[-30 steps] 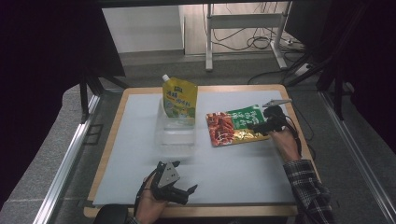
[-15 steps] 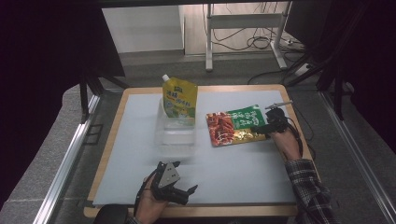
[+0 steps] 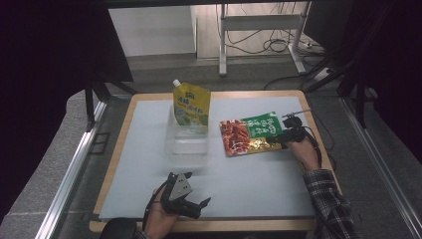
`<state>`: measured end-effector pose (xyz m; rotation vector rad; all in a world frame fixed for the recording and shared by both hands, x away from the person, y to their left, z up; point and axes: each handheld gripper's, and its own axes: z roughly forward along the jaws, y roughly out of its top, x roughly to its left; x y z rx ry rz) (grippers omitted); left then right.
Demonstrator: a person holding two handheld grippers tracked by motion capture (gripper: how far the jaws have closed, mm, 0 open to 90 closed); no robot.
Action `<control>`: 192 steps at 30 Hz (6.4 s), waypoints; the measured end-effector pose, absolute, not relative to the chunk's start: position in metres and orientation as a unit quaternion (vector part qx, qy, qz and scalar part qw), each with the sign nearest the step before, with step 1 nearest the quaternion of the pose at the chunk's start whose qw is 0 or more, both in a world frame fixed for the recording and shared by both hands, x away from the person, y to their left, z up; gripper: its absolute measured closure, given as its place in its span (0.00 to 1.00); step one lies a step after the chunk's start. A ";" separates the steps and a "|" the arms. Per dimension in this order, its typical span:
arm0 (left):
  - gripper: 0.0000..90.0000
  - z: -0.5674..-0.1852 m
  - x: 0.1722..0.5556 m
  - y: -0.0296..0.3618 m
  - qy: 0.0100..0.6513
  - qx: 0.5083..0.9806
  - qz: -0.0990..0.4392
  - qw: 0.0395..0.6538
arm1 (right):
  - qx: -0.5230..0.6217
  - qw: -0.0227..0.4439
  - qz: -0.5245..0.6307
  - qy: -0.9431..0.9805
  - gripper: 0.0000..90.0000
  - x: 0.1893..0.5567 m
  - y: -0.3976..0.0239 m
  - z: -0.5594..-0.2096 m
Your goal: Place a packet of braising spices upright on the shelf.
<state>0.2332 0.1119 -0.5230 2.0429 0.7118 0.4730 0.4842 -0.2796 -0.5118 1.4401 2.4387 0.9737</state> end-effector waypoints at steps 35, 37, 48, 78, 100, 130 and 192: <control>0.02 -0.524 0.233 0.109 0.276 0.835 0.193 0.435 | 0.483 0.081 0.310 0.815 0.89 0.477 -0.263 -0.503; 0.02 -0.525 0.232 0.108 0.275 0.837 0.195 0.431 | 0.477 0.087 0.302 0.820 0.94 0.477 -0.262 -0.504; 0.02 -0.524 0.232 0.108 0.275 0.836 0.198 0.431 | 0.468 0.081 0.333 0.814 0.96 0.475 -0.266 -0.494; 0.02 -0.520 0.233 0.114 0.295 0.821 0.192 0.449 | 0.419 0.120 0.421 0.795 0.98 0.461 -0.257 -0.451; 0.03 -0.519 0.234 0.116 0.303 0.817 0.189 0.452 | 0.378 0.119 0.458 0.796 0.99 0.460 -0.224 -0.401; 0.03 -0.520 0.233 0.114 0.294 0.822 0.201 0.445 | 0.302 0.139 0.467 0.819 0.99 0.438 -0.195 -0.339; 0.03 -0.518 0.232 0.115 0.285 0.821 0.202 0.452 | 0.200 0.055 0.515 0.832 0.99 0.449 -0.099 -0.318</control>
